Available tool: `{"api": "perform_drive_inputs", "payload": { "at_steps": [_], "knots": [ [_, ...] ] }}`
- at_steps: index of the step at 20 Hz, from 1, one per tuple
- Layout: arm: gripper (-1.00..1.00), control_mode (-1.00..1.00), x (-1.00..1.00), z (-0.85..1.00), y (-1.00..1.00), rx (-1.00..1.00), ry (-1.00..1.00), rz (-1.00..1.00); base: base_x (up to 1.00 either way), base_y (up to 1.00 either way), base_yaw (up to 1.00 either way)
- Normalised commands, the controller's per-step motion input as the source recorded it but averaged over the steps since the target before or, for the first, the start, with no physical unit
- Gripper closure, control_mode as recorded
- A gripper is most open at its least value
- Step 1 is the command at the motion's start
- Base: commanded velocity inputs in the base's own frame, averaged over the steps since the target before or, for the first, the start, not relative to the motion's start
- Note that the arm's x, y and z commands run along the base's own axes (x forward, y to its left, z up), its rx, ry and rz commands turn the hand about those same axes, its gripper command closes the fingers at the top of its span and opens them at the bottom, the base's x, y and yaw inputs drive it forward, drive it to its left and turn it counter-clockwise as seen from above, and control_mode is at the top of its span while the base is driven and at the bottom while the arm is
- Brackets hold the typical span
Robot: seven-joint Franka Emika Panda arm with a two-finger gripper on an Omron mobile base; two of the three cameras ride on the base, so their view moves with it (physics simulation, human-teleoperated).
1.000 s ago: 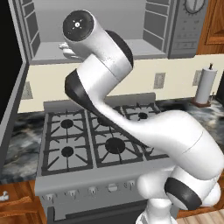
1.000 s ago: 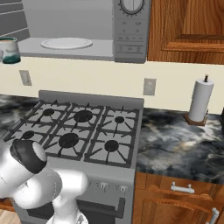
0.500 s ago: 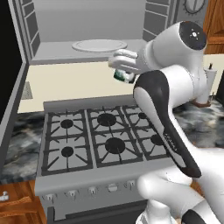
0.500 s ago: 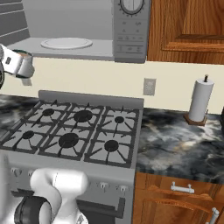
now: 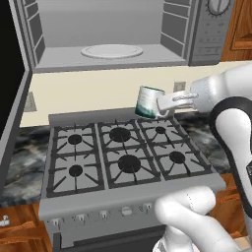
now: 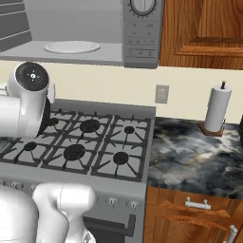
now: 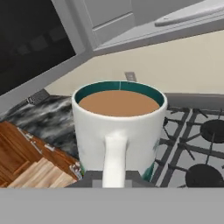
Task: Pick the cup of tea, navigate to the dining table, and place it on the saucer.
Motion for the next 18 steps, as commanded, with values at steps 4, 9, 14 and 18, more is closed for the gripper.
{"api": "perform_drive_inputs", "payload": {
  "at_steps": [4, 9, 14, 18],
  "knots": [
    [1.00, -1.00, 0.00, -0.01, -0.07, -0.08, 0.00, 0.29, 0.00, 0.00, 0.00],
    [1.00, -1.00, -0.02, 0.00, 0.01, -0.08, 0.00, 0.03, 0.00, 0.00, 0.00],
    [1.00, -1.00, 0.00, 0.00, 0.00, 0.00, 0.00, 0.00, 0.00, 0.00, 0.00],
    [1.00, -1.00, 0.00, 0.00, 0.00, 0.00, 0.00, 0.00, 0.00, 0.00, 0.00]
  ]
}}
